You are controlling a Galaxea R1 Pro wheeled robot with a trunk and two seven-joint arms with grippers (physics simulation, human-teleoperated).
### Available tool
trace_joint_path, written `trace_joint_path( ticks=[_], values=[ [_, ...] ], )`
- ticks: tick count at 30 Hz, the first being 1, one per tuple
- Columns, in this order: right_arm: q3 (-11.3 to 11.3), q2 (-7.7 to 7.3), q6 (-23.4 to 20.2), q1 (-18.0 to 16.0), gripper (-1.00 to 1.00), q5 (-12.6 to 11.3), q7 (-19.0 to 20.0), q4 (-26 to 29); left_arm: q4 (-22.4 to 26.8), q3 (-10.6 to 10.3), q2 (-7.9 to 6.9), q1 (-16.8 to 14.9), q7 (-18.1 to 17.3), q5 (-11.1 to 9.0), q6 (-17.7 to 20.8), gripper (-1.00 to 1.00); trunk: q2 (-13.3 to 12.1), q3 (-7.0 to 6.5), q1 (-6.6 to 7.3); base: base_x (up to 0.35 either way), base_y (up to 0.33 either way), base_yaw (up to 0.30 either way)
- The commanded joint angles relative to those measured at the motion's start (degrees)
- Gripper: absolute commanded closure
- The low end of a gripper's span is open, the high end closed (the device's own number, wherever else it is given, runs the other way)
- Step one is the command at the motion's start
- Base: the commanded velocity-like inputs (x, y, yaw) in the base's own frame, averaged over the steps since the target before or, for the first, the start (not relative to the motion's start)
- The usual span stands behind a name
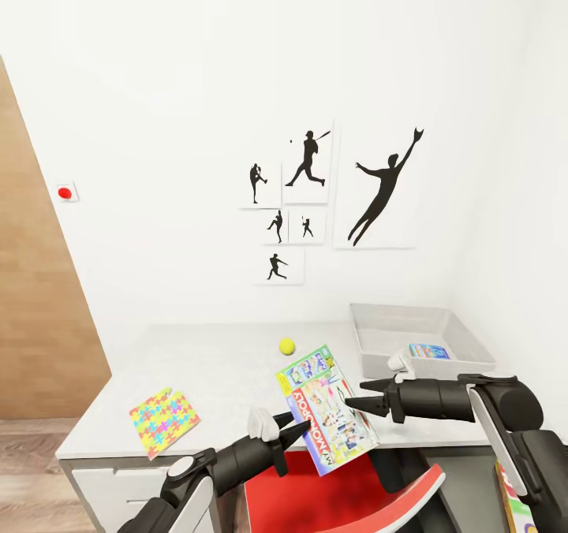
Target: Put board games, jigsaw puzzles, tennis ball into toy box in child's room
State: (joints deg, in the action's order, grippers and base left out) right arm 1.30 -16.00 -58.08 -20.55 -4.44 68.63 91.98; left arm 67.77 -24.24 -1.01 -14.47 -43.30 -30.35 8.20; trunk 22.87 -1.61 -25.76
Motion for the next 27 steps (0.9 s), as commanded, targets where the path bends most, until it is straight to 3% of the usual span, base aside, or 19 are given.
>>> trace_joint_path(
  ticks=[1, 11, 27],
  values=[
    [0.0, -0.01, -0.5, 0.0, -1.00, -0.3, -0.1, 0.0, 0.0, -0.2, -0.02, 0.0, -0.1, -0.6, 0.6, 1.00, 0.0, 0.02, -0.02, 0.000, 0.000, 0.000],
    [-0.1, -0.06, -0.5, -0.1, -1.00, -0.2, -0.1, 0.0, 0.1, -2.2, 0.03, 0.0, 0.0, -0.6, 0.6, 1.00, 0.0, 0.02, -0.02, 0.000, 0.000, 0.000],
    [-0.1, -0.08, -0.5, -0.1, -1.00, -0.3, 0.0, -0.1, 0.3, -3.0, 0.22, -0.1, -0.1, -0.4, 0.6, 1.00, 0.0, 0.02, -0.02, 0.000, 0.000, 0.000]
  ],
)
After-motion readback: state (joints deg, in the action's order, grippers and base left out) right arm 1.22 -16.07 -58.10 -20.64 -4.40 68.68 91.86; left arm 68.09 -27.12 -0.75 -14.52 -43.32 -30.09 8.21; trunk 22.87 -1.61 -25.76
